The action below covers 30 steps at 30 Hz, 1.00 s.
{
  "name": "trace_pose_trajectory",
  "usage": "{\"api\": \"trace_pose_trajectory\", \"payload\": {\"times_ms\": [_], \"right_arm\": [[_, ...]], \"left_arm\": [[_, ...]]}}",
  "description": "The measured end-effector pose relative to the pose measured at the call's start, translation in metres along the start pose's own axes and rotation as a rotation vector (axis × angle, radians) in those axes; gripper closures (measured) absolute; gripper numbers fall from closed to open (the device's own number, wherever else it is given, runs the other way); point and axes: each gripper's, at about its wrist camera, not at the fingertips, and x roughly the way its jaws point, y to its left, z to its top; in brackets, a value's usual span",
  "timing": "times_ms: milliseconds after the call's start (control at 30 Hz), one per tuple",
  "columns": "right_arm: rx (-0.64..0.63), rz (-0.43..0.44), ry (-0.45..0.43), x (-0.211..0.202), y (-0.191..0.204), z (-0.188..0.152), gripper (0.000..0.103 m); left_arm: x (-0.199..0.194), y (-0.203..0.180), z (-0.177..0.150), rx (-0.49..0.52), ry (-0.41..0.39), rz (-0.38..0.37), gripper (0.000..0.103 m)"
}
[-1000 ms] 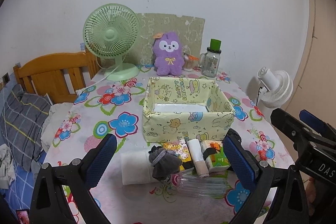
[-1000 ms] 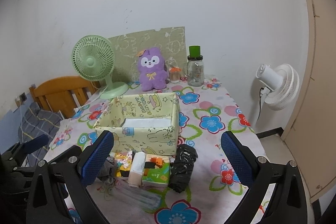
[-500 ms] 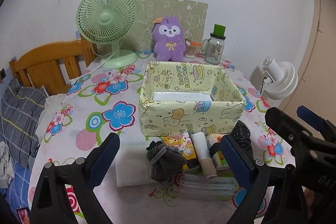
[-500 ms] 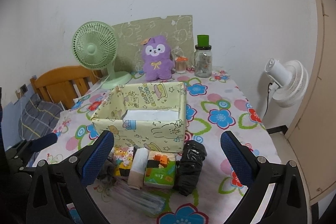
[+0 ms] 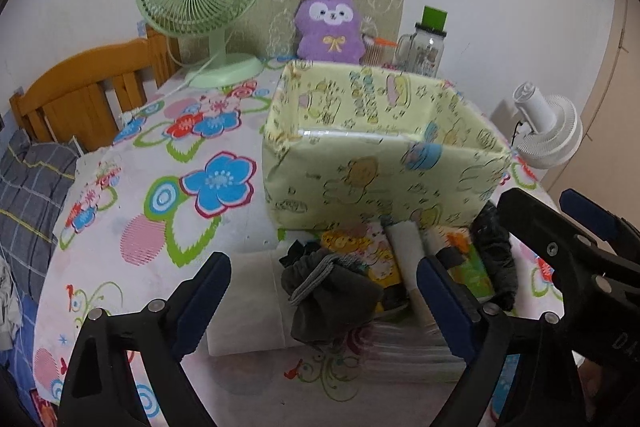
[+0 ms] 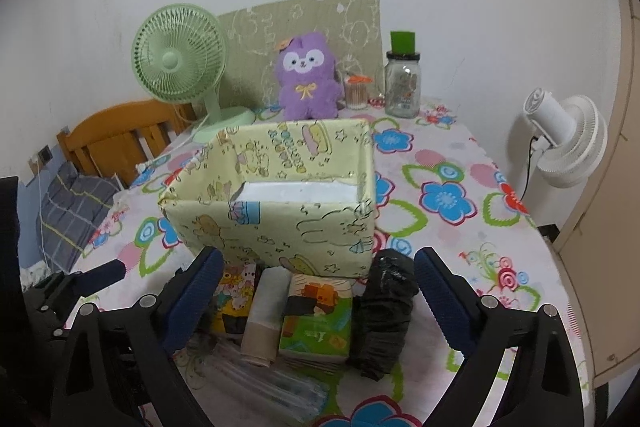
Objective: Organize soft objects
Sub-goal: 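Grasp the grey drawstring pouch with the left gripper while the right gripper grasps the green book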
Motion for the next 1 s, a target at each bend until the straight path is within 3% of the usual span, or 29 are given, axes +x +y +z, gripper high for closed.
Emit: {"api": "trace_pose_trajectory", "payload": {"times_ms": [467,700,1000], "right_arm": [[-0.014,0.041,0.132,0.051,0.016,-0.016,0.017],[-0.014,0.032,0.183,0.065,0.015,-0.024,0.025],[0.03,0.031,0.224,0.073,0.009,-0.029,0.032]], "left_arm": [[0.037,0.011,-0.015,-0.02,0.086,-0.032,0.018],[0.038,0.006,-0.017,0.006,0.083,-0.071,0.04],[0.036,0.004,-0.017,0.015,0.075,-0.077,0.047]]}}
